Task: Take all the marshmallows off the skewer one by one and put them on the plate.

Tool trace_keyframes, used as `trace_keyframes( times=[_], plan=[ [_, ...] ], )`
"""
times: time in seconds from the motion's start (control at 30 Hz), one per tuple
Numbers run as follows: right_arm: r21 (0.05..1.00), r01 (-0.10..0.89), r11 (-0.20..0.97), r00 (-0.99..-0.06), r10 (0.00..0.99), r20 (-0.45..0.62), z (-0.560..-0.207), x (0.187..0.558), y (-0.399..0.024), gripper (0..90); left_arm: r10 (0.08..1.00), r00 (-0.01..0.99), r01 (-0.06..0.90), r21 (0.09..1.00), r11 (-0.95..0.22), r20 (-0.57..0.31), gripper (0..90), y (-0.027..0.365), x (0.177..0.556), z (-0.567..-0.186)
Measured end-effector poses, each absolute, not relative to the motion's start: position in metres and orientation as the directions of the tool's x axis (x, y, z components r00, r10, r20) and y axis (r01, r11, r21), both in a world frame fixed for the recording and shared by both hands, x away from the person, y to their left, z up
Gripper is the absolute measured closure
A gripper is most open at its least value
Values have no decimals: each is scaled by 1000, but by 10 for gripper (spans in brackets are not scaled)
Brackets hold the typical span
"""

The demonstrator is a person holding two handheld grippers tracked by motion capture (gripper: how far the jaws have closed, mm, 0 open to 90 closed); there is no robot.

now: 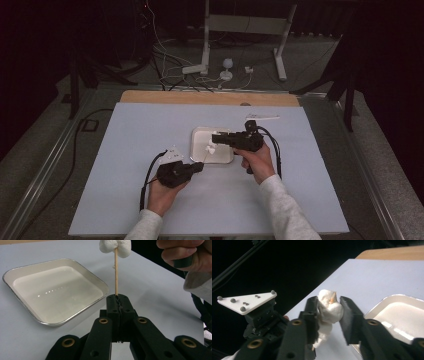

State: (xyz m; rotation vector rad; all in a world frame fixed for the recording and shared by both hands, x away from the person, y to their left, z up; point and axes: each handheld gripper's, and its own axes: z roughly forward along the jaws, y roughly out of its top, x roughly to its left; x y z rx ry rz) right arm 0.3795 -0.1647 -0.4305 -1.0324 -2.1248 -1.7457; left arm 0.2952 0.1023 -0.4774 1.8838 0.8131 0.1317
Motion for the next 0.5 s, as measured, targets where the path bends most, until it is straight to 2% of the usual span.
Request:
trace_keyframes(
  times=[0.1, 0.13, 0.2, 0.27, 0.47, 0.5],
  plan=[
    [782, 620, 59, -738, 383, 556, -429, 379, -164, 743, 596, 762, 472, 847, -243, -254, 892, 102, 295, -478],
    [785, 616, 64, -741, 385, 550, -429, 378, -162, 752, 595, 762, 471, 848, -241, -254, 824, 102, 296, -478],
    [785, 617, 62, -741, 383, 552, -429, 377, -161, 755, 583, 770, 472, 846, -249, -258, 825, 100, 295, -479],
    [782, 620, 52, -738, 376, 560, -429, 377, -159, 763, 584, 774, 469, 843, -265, -247, 900, 98, 295, -480],
    [779, 627, 30, -737, 349, 579, -426, 376, -156, 771, 587, 776, 460, 844, -276, -231, 896, 96, 294, -480],
    [782, 623, 28, -739, 350, 576, -426, 376, -156, 772, 589, 774, 459, 847, -268, -233, 837, 97, 294, -479]
  ],
)
